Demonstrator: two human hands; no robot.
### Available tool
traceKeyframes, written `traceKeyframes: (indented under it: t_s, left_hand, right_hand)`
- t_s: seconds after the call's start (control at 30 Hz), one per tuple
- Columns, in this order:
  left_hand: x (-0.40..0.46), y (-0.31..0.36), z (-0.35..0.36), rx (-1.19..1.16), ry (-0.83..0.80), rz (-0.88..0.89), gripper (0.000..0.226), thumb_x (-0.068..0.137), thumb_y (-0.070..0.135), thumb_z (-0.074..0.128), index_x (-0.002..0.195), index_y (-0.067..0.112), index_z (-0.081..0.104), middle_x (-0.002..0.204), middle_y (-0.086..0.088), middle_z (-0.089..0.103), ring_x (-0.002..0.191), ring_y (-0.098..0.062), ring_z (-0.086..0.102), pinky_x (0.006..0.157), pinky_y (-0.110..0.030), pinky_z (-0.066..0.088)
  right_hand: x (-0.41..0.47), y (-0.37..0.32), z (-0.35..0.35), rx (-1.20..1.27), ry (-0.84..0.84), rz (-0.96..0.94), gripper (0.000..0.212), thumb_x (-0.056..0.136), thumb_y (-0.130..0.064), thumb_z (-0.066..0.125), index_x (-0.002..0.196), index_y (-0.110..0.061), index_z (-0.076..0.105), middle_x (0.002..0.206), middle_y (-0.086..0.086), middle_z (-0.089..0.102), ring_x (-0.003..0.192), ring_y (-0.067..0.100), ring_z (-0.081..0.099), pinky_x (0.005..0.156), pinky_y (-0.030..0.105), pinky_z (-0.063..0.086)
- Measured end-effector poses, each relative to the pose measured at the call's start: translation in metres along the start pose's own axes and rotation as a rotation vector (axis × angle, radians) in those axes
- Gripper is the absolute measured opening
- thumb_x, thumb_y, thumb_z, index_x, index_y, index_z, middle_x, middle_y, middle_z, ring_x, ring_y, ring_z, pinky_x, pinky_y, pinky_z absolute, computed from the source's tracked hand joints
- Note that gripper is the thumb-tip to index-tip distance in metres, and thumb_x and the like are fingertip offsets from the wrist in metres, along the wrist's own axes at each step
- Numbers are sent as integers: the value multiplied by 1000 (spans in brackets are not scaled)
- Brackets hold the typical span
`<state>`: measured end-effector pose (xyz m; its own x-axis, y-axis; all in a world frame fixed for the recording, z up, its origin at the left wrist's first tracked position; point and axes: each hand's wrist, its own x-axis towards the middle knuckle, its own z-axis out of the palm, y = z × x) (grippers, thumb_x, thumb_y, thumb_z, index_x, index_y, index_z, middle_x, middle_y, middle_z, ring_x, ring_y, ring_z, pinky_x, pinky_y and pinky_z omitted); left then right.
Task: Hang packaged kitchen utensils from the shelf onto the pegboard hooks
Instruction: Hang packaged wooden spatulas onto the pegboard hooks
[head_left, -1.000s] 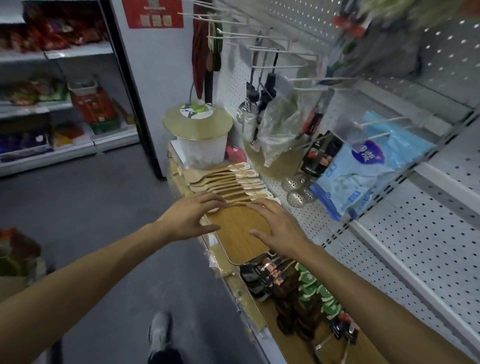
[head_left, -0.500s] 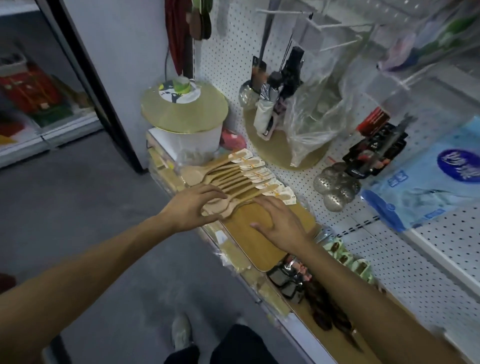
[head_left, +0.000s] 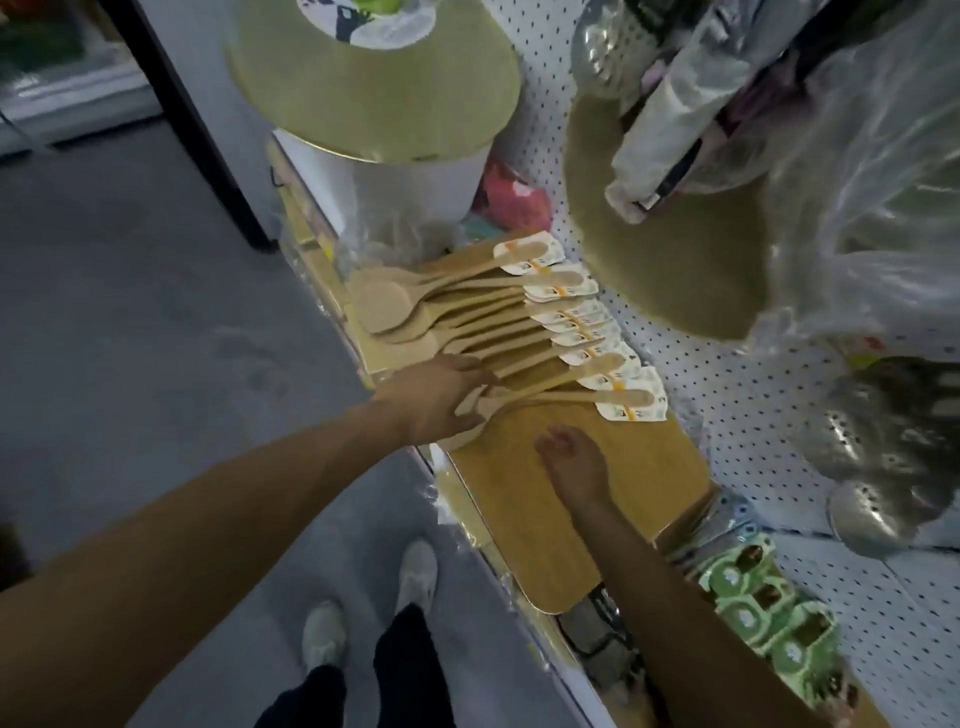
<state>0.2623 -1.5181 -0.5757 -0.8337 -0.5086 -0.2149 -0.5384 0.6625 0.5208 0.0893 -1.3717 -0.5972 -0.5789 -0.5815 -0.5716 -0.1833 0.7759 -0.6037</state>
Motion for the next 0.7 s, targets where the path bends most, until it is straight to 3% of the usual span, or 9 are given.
traceKeyframes:
  t_s: [0.07, 0.2, 0.3, 0.37, 0.5, 0.63, 0.7]
  left_hand:
    - [35, -4, 27, -25, -18, -6, 50, 93, 39, 62, 140, 24, 52, 137, 1, 54, 123, -22, 52, 93, -32, 45]
    - [88, -3, 70, -2, -66, -30, 46, 93, 35, 59, 135, 15, 55, 131, -8, 57, 116, -31, 58, 89, -37, 49]
    - [115, 3, 93, 123, -135, -63, 37, 98, 26, 52, 132, 11, 50, 130, -12, 57, 114, -36, 59, 74, -37, 45]
    - [127, 6, 104, 191, -123, -78, 33, 99, 15, 48, 132, 9, 50, 130, -12, 57, 119, -34, 56, 75, -38, 43]
    - [143, 5, 115, 160, -116, -74, 35, 95, 3, 46, 129, 8, 53, 126, -12, 58, 121, -33, 53, 96, -43, 49]
    - [149, -2, 112, -43, -123, -114, 36, 91, 8, 54, 125, 16, 63, 124, -9, 64, 117, -30, 60, 95, -41, 51]
    - [147, -3, 105, -176, -82, -118, 39, 86, 9, 59, 122, 22, 66, 121, -5, 68, 113, -26, 63, 93, -37, 51]
  right_hand:
    - [34, 12, 13, 147, 19, 105, 30, 87, -33, 68, 108, -11, 68, 101, 9, 71, 89, 24, 69, 90, 47, 56]
    - [88, 21, 28, 327, 51, 164, 10, 93, -12, 64, 97, -7, 71, 92, 8, 70, 65, 9, 68, 71, 25, 58]
    - [123, 29, 37, 414, 83, 222, 14, 90, -11, 65, 79, -11, 73, 81, 10, 74, 73, 23, 71, 81, 42, 59]
    - [140, 34, 42, 427, 86, 261, 16, 92, -12, 61, 85, -6, 74, 84, 13, 75, 78, 26, 73, 79, 42, 60]
    - [151, 33, 46, 574, 177, 344, 24, 97, -17, 58, 95, 3, 71, 89, 18, 73, 81, 29, 73, 63, 31, 59]
    - [138, 23, 39, 710, 195, 375, 22, 98, -10, 54, 101, 9, 65, 91, 21, 70, 74, 26, 70, 56, 27, 57]
    - [127, 19, 33, 777, 225, 361, 20, 98, -8, 52, 103, 8, 63, 90, 21, 68, 78, 28, 70, 64, 31, 59]
